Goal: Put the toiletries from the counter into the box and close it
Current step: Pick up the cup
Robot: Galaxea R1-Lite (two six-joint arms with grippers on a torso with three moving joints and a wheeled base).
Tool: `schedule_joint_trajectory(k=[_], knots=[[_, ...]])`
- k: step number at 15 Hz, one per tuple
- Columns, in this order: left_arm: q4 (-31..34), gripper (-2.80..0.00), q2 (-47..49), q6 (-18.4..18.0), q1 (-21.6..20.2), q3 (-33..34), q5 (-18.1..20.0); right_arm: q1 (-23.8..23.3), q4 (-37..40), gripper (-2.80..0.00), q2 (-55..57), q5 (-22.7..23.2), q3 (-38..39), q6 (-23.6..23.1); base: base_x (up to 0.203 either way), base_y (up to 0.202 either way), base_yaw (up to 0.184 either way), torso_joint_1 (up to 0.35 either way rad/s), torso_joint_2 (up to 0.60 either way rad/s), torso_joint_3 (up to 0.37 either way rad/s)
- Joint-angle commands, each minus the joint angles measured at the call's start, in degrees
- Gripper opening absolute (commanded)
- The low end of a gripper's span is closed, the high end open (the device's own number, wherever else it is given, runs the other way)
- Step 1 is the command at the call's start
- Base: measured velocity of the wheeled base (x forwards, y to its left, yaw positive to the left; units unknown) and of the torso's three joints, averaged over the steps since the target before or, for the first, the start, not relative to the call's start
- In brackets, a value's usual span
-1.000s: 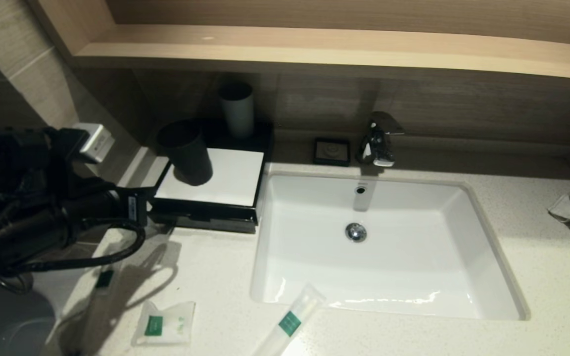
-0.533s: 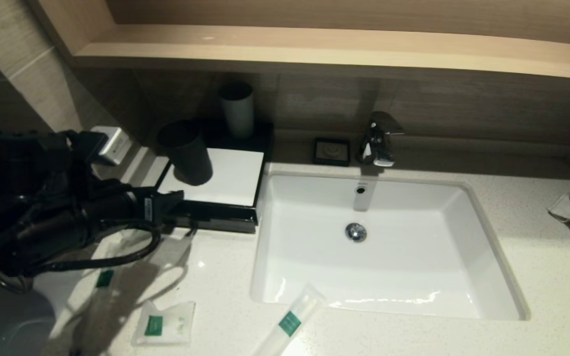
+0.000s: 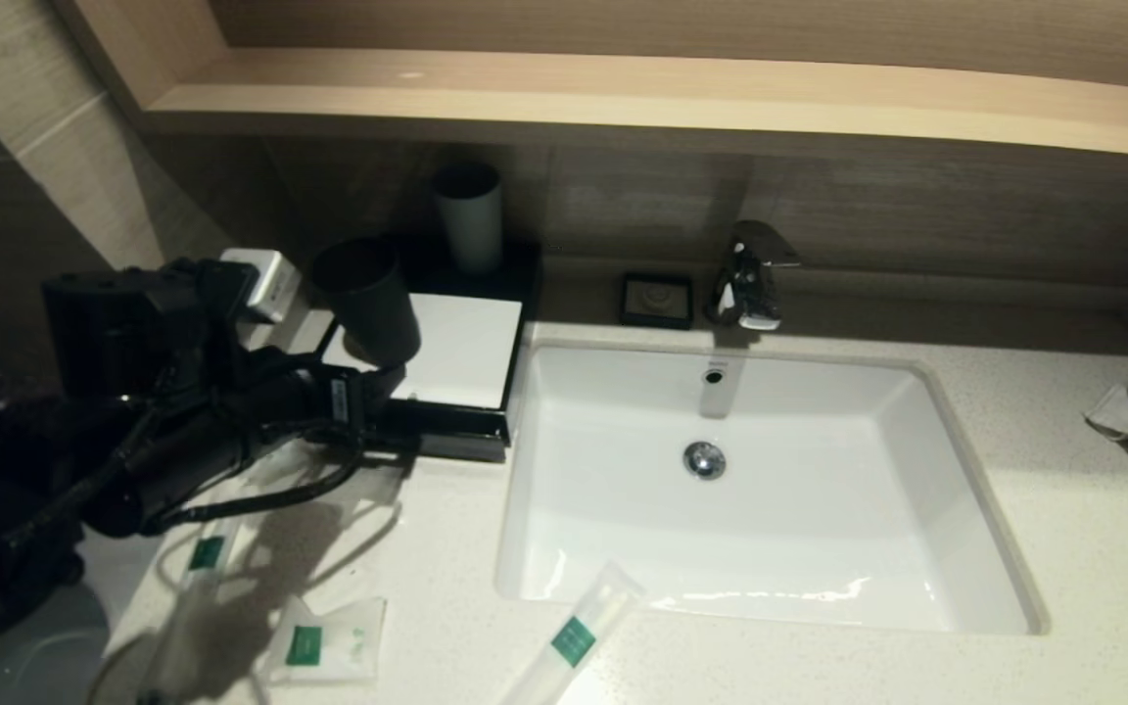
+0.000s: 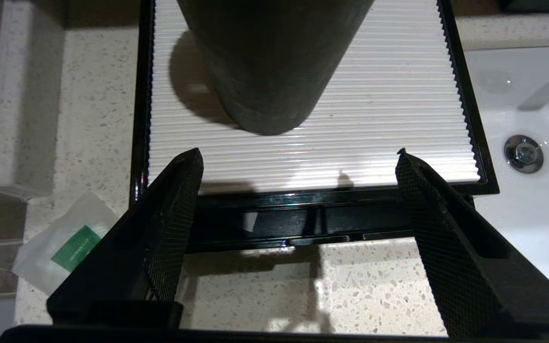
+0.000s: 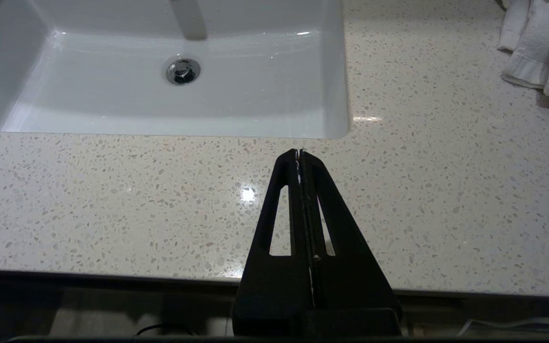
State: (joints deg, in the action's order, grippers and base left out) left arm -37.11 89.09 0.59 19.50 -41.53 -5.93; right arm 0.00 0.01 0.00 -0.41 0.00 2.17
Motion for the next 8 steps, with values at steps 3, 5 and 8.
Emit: schedule_joint_trajectory(k=[3, 5, 8], knots=[[-6.1, 0.00, 3.8, 0.1, 0.3, 0.9, -1.9, -0.1, 0.0, -2.80, 0.1, 0.0, 0.0, 0.0, 0.000, 0.000, 0.000, 0.000, 0.00, 0.000], [-10.8, 0.00, 5.7, 0.0, 0.3, 0.8, -4.0, 0.0, 0.0, -2.80, 0.1, 0.0, 0.0, 0.0, 0.000, 0.000, 0.000, 0.000, 0.00, 0.000], [-12.8, 0.00, 7.1, -0.2, 0.3, 0.8, -4.4, 0.0, 0.0, -2.80, 0.1, 0.0, 0.0, 0.0, 0.000, 0.000, 0.000, 0.000, 0.00, 0.000]])
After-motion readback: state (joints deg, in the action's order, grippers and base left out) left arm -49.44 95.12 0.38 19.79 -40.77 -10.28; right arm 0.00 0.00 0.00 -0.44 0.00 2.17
